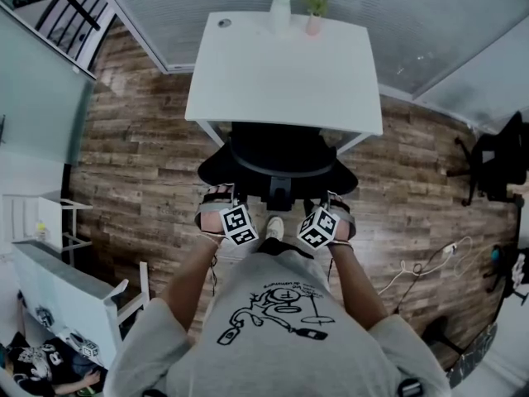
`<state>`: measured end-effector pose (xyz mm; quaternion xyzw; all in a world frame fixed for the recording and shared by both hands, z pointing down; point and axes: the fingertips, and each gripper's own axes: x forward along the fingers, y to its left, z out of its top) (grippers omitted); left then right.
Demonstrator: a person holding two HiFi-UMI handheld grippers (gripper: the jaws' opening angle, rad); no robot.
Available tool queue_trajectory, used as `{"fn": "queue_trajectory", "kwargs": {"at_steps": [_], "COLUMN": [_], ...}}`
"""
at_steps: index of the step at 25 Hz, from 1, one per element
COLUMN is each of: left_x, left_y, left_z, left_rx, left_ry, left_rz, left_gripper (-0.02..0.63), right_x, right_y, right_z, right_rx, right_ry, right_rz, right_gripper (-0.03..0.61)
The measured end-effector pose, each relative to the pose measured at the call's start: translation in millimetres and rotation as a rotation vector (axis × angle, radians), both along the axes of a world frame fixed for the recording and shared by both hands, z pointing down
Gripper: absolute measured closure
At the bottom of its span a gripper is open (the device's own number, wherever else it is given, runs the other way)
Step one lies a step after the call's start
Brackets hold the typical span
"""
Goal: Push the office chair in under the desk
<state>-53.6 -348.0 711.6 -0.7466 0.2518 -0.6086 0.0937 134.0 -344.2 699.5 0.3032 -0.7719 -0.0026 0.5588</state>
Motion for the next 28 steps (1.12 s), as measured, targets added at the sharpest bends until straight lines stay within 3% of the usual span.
{"fn": "queue_trajectory", "kwargs": {"at_steps": [28], "left_x": [4], "left_y": [-59], "left_z": [-3], "left_rx": [0.037], "left_ry": [0.001], "left_rz": [-0.029], "left_gripper": [0.485], "right_x": [4], "right_y": [-61], "right_z": [-3], "right_rx": [0.012], "right_ry": [0.008], "right_rz": [0.000], "right_gripper": [0.414]}}
